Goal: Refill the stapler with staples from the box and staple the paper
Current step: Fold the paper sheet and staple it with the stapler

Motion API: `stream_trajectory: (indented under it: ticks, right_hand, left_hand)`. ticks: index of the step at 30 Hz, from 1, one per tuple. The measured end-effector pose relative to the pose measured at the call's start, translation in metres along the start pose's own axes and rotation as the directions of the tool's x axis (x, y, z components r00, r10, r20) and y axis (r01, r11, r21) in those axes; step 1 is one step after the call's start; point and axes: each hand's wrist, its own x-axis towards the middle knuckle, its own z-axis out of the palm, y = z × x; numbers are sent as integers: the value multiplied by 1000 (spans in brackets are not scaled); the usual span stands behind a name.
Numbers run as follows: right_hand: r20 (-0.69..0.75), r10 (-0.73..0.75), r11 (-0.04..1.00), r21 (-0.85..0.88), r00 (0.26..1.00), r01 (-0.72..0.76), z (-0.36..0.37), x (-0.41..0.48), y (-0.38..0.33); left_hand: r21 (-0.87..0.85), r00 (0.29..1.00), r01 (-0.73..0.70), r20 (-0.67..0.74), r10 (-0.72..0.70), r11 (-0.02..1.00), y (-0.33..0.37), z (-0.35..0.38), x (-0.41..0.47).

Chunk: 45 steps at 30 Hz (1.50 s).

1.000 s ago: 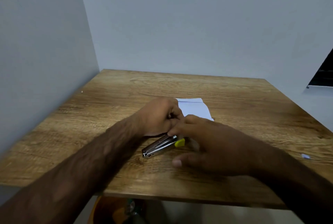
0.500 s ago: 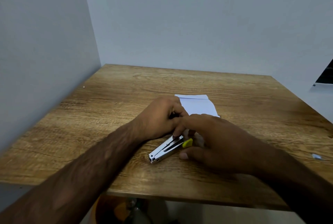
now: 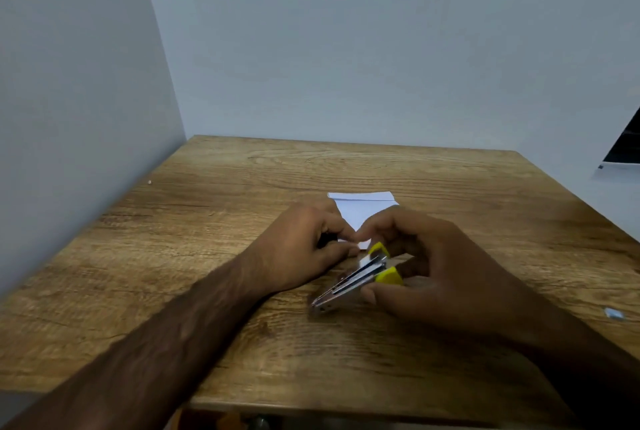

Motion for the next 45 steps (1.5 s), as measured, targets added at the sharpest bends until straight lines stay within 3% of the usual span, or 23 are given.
stream_trajectory:
  ticks: [4, 6, 12, 17, 23, 28, 32, 37, 41, 45]
  right_hand:
    - [-113, 122, 924, 376, 986, -71, -7, 1, 5]
    - [-152, 189, 888, 448, 970, -103, -6, 3, 7]
    - [-119, 250, 908, 373, 961, -190, -6, 8, 7]
    - [-213, 209, 977, 10, 954, -211, -14, 13, 11]
    - [-132, 180, 968, -153, 975, -200, -23, 18, 11]
    - [44, 276, 961, -17, 960, -275, -26, 20, 7]
    - [-32, 379, 925, 47, 925, -378, -28, 24, 9]
    - [90, 530, 833, 131, 844, -537, -33, 26, 10]
    - [209, 665, 709, 127, 717, -694, -34, 33, 8]
    - [293, 665, 663, 191, 687, -724, -33, 38, 6]
  left_hand:
    - [60, 1000, 9, 12, -9, 998, -3, 3, 1]
    - [72, 1000, 6, 17, -7, 997, -1, 3, 0]
    - [148, 1000, -10, 20, 7, 989, 3, 3, -1]
    - [210, 1000, -21, 19, 17, 977, 8, 4, 0]
    - [237, 1000, -14, -16, 18, 971, 11, 6, 0]
    - [319, 999, -11, -32, 23, 948, 16, 10, 4]
    - [329, 999, -10, -27, 20, 944, 17, 10, 4]
    - [283, 999, 5, -47, 9, 959, 17, 11, 4]
    - [249, 999, 22, -51, -10, 968, 16, 10, 4]
    - [234, 998, 36, -57, -24, 971, 14, 9, 3]
